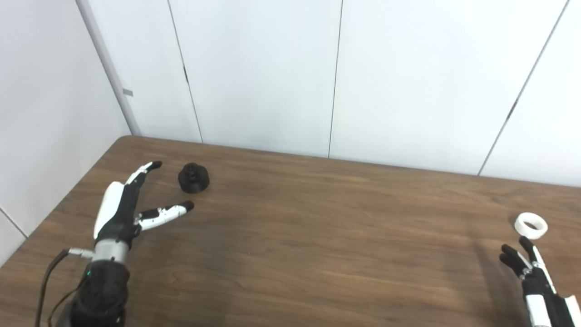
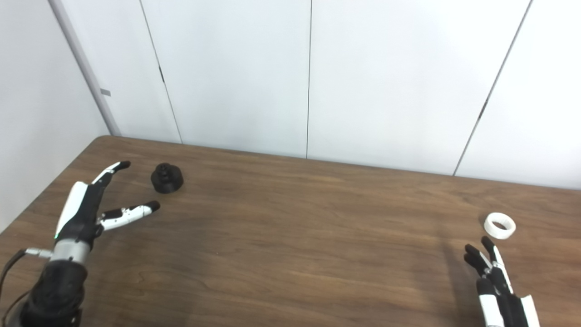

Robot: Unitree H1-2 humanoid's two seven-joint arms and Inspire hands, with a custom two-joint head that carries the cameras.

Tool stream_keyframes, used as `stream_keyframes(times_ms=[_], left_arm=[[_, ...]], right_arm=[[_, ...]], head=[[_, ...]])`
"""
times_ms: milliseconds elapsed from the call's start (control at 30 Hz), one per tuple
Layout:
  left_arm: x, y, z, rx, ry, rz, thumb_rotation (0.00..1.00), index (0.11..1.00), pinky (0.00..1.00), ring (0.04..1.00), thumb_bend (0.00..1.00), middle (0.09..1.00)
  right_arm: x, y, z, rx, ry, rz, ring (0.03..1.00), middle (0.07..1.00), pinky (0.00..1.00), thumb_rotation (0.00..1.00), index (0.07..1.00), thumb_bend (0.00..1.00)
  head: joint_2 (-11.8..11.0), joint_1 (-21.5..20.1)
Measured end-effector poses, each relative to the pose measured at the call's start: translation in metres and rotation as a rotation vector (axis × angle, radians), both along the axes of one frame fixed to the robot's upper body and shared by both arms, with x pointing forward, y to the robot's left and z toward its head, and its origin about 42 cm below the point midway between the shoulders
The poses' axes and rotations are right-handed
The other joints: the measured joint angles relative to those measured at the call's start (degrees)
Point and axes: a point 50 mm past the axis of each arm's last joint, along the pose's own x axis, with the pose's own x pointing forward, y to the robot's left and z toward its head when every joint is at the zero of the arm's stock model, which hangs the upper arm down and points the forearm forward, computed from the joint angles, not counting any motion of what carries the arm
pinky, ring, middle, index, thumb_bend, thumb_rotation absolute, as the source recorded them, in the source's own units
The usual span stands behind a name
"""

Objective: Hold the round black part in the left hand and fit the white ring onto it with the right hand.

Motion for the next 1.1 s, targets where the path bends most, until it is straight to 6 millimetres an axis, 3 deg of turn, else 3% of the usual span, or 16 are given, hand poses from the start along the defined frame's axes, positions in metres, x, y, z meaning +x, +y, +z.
stream_keyframes(times_ms=[367,667,1100], left_arm=[[0.035,0.022,-0.018,0.043,0.113,0.044,0.28,0.860,0.99,0.999,0.90,0.944],[0.067,0.020,-0.020,0.119,0.157,0.056,0.28,0.815,1.00,0.990,0.94,0.940],[0.091,0.025,-0.029,0.194,0.254,0.053,0.34,0.809,1.00,0.992,0.97,0.934]], right_arm=[[-0.001,0.000,0.000,-0.008,0.001,-0.002,0.878,0.875,1.00,1.00,0.960,0.55],[-0.001,0.003,0.000,-0.028,-0.002,-0.007,0.891,0.870,1.00,1.00,0.964,0.55],[-0.003,0.003,0.001,-0.046,-0.005,-0.022,0.868,0.859,1.00,1.00,0.951,0.54]], head=[[0.1,-0.4],[0.2,-1.2],[0.3,-1.8]])
